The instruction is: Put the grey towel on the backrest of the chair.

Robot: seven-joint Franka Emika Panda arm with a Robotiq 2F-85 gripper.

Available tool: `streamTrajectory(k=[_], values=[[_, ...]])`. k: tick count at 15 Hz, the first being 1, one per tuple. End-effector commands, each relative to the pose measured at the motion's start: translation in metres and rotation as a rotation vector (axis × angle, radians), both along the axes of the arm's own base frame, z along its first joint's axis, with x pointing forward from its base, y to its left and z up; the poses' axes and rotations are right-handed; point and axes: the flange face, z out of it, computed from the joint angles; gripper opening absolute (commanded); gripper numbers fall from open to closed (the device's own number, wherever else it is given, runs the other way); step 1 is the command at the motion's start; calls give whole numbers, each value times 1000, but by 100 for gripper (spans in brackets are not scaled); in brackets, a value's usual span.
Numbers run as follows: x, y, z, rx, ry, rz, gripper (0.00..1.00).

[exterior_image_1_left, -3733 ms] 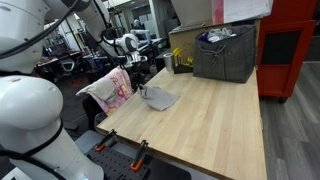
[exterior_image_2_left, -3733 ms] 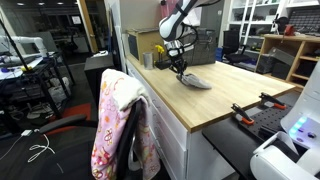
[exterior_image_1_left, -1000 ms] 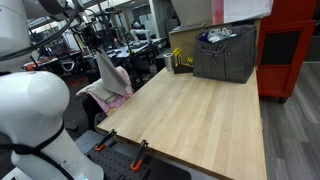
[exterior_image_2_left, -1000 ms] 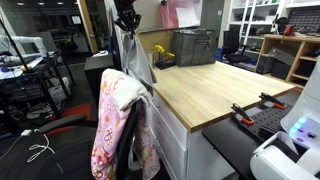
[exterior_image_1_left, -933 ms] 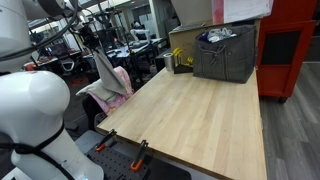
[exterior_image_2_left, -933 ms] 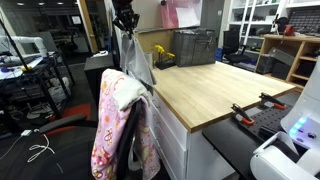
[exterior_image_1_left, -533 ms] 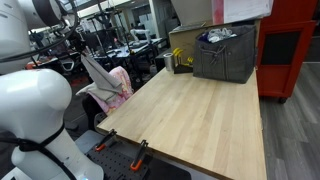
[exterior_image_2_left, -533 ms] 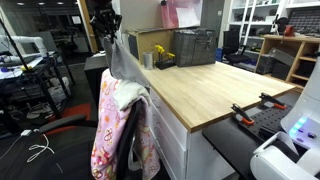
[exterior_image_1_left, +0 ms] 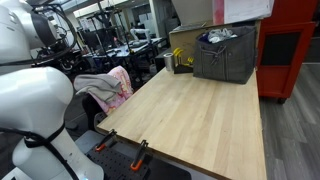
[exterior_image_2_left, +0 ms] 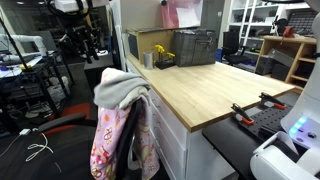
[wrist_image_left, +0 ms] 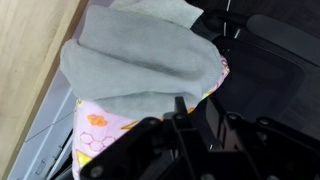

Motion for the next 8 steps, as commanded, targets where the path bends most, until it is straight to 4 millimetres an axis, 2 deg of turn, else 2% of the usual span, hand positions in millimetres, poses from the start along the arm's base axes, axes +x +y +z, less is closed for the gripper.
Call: streamTrajectory(k=[1,3,6,8], values=[[1,2,14,-4,-40,-12,61],[8,-3,25,8,-63,-33,75],[32,-24,38,15,-84,-98,97],[54,-43,40,5,-91,-154,100]])
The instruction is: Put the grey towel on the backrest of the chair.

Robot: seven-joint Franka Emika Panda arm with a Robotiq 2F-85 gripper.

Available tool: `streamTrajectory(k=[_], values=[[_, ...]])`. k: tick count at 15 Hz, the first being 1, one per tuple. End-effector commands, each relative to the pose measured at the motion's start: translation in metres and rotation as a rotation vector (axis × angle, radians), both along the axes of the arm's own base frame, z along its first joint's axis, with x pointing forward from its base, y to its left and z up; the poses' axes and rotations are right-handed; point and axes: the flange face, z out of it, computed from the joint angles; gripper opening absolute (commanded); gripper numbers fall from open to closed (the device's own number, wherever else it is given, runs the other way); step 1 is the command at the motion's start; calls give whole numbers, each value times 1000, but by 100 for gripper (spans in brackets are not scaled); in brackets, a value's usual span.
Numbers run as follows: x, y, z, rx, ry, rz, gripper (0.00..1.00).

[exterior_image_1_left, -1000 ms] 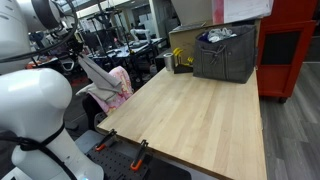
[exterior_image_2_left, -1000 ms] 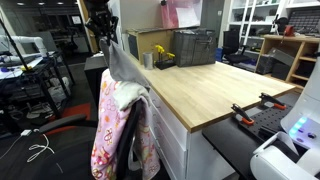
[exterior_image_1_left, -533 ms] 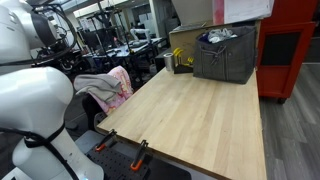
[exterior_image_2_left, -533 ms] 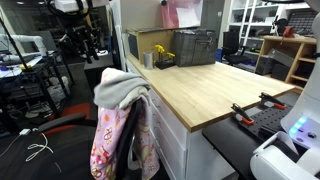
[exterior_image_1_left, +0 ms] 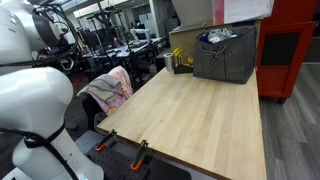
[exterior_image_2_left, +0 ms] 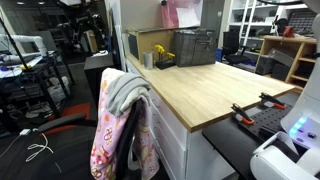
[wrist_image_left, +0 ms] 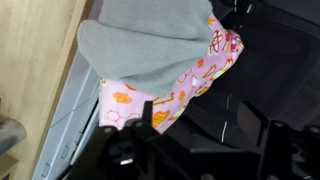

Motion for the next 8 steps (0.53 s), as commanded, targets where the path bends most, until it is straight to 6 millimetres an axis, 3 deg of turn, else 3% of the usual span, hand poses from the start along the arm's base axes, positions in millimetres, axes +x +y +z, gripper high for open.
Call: streamTrajectory(k=[1,8], values=[[35,-39,12,-21,3,-122,100],[115,-132,-11,-92,26,-302,100]])
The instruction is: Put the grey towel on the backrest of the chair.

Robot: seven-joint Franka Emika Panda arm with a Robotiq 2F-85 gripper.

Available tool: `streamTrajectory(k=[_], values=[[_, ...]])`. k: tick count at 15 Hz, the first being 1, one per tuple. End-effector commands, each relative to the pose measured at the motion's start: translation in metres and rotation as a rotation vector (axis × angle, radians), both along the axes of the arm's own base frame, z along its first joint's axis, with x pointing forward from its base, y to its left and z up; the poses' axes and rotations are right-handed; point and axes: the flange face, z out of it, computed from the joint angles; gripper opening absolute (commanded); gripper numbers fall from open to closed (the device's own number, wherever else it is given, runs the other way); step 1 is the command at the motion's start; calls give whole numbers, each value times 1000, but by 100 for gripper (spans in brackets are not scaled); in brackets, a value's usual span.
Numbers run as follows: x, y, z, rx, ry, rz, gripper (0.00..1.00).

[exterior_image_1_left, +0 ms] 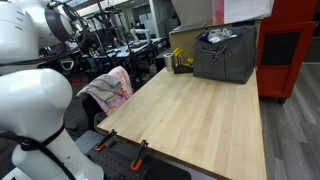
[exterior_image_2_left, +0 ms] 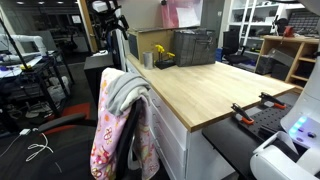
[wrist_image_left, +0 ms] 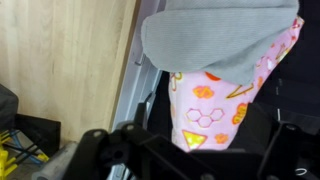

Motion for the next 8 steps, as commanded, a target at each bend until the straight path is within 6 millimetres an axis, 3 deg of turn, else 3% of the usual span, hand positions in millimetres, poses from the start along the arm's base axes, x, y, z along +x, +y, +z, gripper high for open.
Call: streamTrajectory(k=[1,4,8], values=[[22,-54,0,-31,41,-114,100],[32,-87,-12,-52,68,-172,100],[25,-116,-33,-87,125,-234,100]])
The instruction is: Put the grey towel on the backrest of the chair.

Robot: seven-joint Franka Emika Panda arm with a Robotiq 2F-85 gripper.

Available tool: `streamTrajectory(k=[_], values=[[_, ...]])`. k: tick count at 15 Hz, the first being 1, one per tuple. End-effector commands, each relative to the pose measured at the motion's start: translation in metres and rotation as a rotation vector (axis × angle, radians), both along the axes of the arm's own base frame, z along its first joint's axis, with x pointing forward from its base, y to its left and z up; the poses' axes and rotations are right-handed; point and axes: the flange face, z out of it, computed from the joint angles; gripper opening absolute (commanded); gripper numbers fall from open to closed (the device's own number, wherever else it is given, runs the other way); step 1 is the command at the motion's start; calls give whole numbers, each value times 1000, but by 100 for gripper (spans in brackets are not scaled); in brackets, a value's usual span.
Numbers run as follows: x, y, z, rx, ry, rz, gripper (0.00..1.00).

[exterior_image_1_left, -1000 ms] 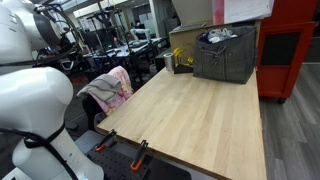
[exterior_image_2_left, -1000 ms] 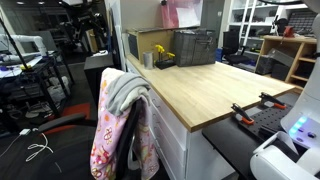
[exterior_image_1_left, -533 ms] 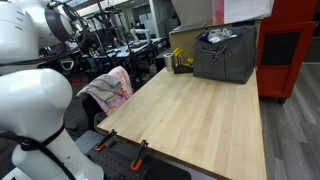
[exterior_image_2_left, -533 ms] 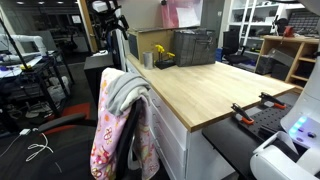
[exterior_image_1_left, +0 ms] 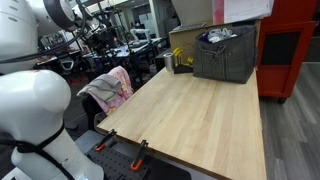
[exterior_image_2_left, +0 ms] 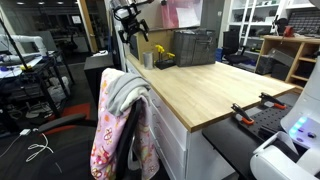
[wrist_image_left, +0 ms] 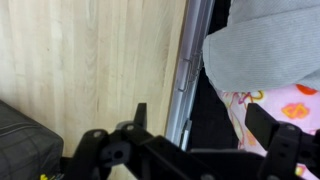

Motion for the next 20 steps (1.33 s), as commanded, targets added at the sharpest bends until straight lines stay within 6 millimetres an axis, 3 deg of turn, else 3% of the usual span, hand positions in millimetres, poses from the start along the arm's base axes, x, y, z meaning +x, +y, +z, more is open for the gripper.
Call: streamTrajectory(k=[1,11,14,20], values=[[-21,-27,-11,-7,51,-77,100],[-63,-85,-80,5,142,-82,100],[-76,-117,-100,-2,154,-65,100],[-107,-200,-140,-31,149,21,100]])
